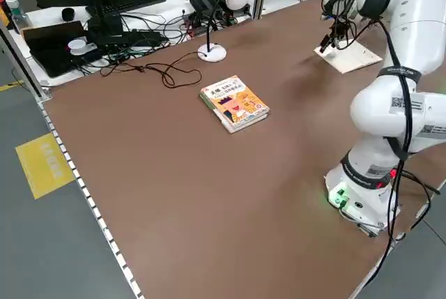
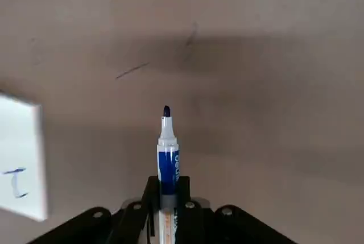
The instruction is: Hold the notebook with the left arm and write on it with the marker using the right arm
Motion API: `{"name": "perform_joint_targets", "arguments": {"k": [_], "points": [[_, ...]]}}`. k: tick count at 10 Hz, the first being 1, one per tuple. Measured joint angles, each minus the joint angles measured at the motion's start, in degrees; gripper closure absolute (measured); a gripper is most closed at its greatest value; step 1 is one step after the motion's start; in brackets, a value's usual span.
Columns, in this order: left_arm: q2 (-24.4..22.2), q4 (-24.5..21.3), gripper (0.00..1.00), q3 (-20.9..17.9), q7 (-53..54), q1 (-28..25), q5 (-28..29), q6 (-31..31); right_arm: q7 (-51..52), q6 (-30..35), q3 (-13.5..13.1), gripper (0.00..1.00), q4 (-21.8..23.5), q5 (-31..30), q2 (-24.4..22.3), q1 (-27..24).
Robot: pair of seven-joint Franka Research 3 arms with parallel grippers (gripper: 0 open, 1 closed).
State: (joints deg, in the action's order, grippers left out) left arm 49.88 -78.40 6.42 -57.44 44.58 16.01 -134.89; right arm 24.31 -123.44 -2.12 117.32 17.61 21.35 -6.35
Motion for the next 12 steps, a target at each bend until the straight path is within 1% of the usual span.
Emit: {"name": "perform_joint_targets", "arguments": {"k": [3, 5, 7, 12], "points": [[-1.5, 0.1, 0.00, 0.0, 1.3, -1.1, 0.0, 0.0, 2.5, -5.3, -0.1, 0.84, -0.1, 0.0, 2.9, -0.9], [-3.1, 0.3, 0.00, 0.2, 4.1, -2.7, 0.0, 0.6, 2.9, -6.5, -0.1, 0.84, -0.1, 0.0, 3.7, -1.2], [-5.9, 0.5, 0.00, 0.7, 8.6, -5.2, -1.0, 3.7, 3.0, -6.5, -0.1, 0.84, -0.1, 0.0, 4.0, -1.7], [-15.1, 0.8, 0.00, 1.0, 23.9, -14.0, -9.7, 12.9, 3.0, -6.5, -0.3, 0.84, -0.2, 0.0, 4.2, -1.9]]}}
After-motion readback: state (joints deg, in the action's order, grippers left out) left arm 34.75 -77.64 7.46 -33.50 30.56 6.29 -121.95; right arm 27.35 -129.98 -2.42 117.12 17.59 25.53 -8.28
